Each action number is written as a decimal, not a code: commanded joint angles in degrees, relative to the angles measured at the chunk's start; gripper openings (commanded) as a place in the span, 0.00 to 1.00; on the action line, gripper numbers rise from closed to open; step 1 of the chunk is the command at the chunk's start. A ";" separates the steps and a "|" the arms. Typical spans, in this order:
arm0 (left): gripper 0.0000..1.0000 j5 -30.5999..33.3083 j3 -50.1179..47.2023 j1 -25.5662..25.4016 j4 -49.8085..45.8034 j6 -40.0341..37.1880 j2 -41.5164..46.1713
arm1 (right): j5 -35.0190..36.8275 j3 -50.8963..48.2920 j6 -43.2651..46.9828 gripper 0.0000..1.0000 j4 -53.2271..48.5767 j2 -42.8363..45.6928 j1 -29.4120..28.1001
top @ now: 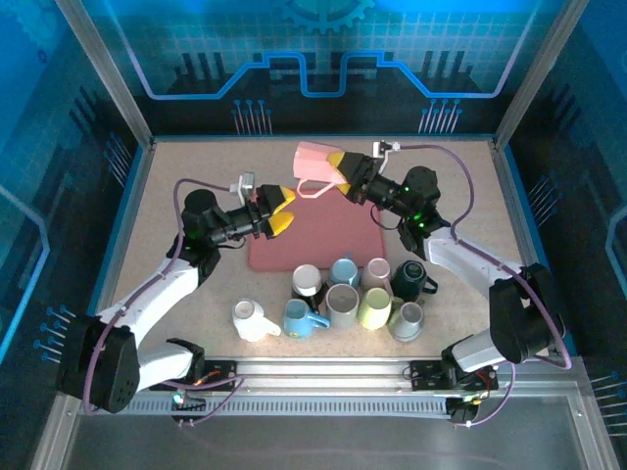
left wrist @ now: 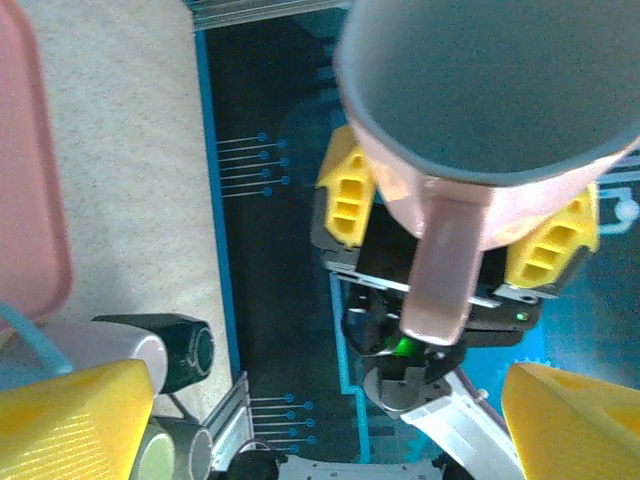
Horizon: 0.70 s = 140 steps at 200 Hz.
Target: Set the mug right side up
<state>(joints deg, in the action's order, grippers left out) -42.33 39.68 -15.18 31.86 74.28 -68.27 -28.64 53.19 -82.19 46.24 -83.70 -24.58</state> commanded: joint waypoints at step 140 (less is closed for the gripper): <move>0.06 -2.00 7.45 -2.76 4.33 -4.82 0.35 | -0.50 -0.45 -3.27 0.41 12.12 -1.17 -5.05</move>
<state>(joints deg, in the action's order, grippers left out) -43.40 44.47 -17.80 36.40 73.52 -70.78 -29.02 52.80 -86.30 51.75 -85.65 -29.23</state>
